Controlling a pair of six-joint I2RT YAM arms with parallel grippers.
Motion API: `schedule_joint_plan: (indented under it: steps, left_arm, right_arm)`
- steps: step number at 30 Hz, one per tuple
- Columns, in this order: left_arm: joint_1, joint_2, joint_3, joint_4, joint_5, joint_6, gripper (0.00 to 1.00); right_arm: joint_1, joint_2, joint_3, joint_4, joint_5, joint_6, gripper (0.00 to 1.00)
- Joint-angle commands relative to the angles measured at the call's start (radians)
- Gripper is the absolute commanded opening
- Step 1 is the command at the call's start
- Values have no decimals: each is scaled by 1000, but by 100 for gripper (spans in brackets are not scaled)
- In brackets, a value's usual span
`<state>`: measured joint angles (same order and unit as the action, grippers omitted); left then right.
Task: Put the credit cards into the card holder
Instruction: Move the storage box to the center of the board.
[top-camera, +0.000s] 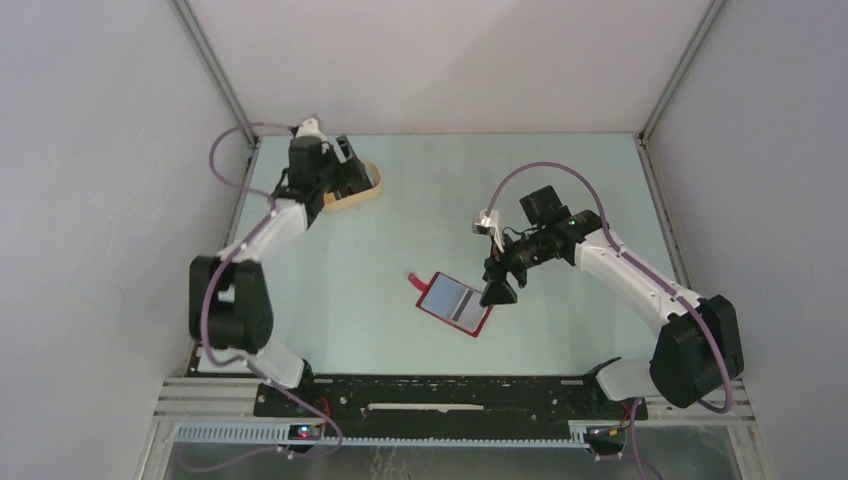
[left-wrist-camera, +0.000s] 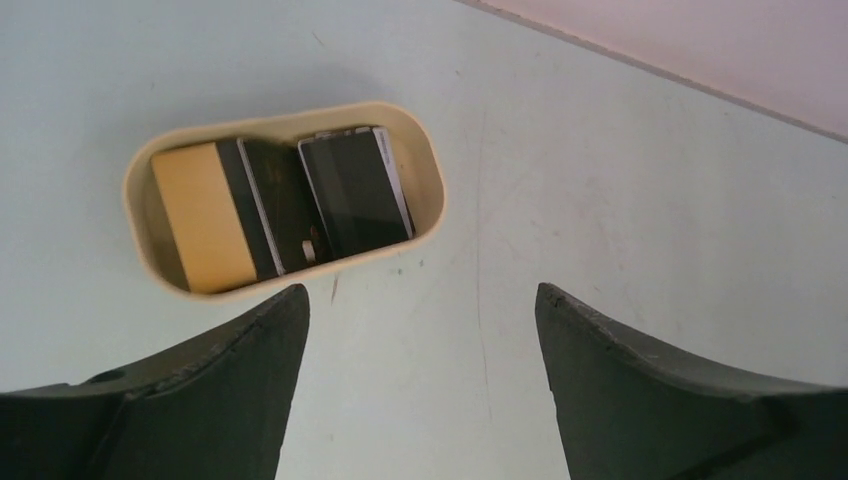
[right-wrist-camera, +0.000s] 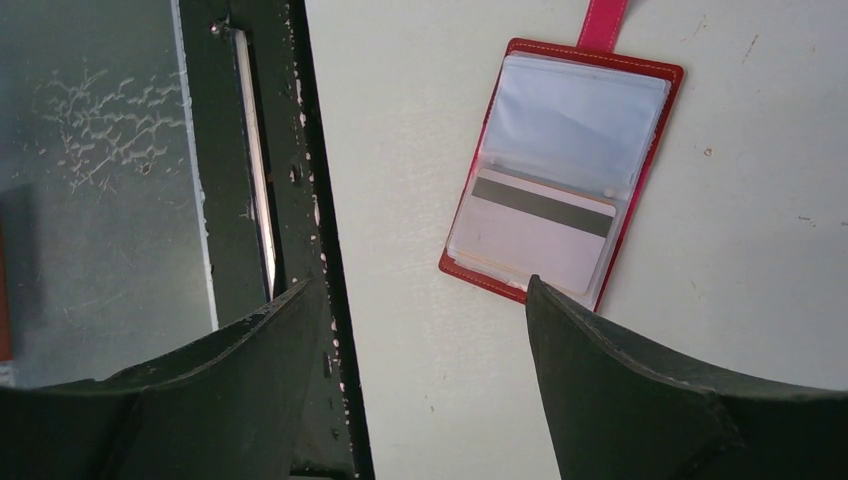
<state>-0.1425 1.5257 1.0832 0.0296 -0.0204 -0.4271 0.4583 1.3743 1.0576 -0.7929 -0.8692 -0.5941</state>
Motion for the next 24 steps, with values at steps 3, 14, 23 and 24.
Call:
schedule_joint_plan:
  steps: [3, 14, 23, 24]
  left_arm:
    - [9, 255, 395, -339, -30, 108, 78]
    - [44, 473, 628, -521, -170, 196, 59]
    - [51, 602, 748, -599, -177, 205, 49]
    - [52, 613, 756, -603, -173, 205, 49]
  right_arm:
    - [-10, -23, 37, 26, 2, 25, 83]
    - [-17, 16, 36, 34, 10, 20, 84]
    - [-27, 40, 37, 40, 14, 26, 83]
    - [-28, 42, 37, 41, 15, 29, 84]
